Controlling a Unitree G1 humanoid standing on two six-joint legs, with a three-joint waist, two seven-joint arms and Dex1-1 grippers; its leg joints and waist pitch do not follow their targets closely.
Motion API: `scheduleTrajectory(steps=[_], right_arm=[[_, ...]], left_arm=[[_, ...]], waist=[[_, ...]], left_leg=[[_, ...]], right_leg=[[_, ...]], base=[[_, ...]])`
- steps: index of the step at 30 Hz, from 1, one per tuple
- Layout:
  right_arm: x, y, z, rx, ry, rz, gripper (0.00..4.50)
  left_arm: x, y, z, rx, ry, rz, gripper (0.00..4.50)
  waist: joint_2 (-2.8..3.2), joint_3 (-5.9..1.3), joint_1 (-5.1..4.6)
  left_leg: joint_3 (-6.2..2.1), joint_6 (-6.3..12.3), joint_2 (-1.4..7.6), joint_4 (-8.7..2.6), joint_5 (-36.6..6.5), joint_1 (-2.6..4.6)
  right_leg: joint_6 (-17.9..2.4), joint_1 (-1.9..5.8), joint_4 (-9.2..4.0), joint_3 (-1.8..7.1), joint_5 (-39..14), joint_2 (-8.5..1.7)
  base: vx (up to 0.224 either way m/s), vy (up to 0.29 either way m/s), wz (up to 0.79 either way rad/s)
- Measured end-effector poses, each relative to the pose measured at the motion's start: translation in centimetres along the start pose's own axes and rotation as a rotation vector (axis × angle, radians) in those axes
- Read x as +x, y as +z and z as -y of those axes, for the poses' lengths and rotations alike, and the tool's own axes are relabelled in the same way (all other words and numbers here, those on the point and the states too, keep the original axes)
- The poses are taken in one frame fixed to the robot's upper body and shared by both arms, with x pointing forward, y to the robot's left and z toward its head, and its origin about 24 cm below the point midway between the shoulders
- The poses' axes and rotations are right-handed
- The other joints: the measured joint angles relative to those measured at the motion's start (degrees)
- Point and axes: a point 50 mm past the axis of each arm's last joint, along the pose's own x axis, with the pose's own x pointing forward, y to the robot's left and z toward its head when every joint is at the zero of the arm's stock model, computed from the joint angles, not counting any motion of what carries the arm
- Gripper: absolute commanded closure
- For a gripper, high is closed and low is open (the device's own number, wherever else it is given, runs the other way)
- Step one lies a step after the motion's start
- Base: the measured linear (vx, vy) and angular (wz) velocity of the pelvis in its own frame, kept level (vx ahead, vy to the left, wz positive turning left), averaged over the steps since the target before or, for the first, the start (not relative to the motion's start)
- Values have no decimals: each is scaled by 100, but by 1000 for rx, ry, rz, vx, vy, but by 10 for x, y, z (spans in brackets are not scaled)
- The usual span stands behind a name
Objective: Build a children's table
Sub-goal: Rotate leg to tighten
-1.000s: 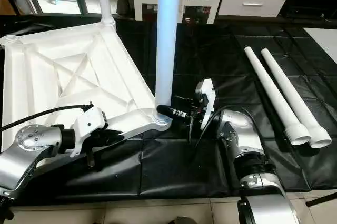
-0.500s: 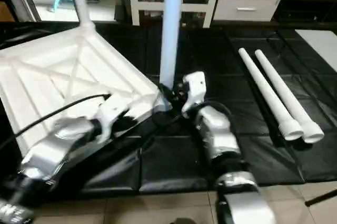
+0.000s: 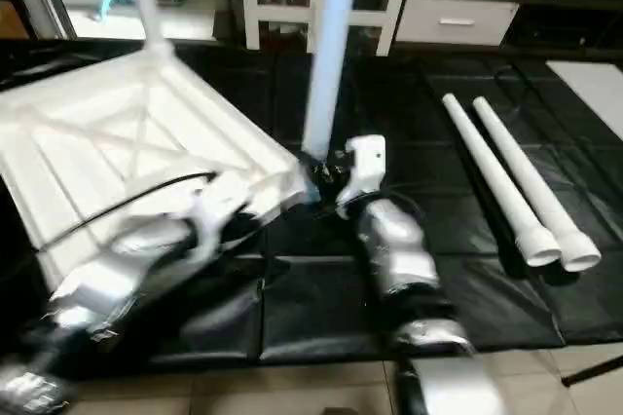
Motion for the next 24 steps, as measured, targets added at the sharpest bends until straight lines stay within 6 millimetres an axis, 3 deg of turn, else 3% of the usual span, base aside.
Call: scheduleTrajectory(steps=[1, 4, 13, 24], right_arm=[[-6, -1, 1, -3, 45, -14, 156], [-14, 1, 4, -31, 134, -39, 136], [-27, 6, 6, -47, 323, -86, 136], [-27, 5, 4, -23, 345, -79, 246]], left_arm=[[-5, -2, 1, 11, -28, 8, 450], [-15, -7, 3, 38, -69, 18, 450], [-28, -12, 5, 57, -135, 19, 450], [-29, -14, 4, 43, -137, 22, 450]], waist=[[11, 9, 19], [28, 23, 30], [6, 37, 32], [4, 39, 20]], left_leg=[[3, 31, 0, 1, 12, -9], [17, 51, -1, 13, 2, -9], [68, 72, -1, 22, -10, -4], [78, 71, 3, 32, -9, 4]], right_leg=[[-1, -8, -6, -4, -1, 0], [-1, -19, -15, -2, -1, -4], [-2, -18, -23, 11, -1, -15], [-3, -18, -6, 17, -1, -15]], base=[[0, 0, 0], [0, 0, 0], [0, 0, 0], [0, 0, 0]])
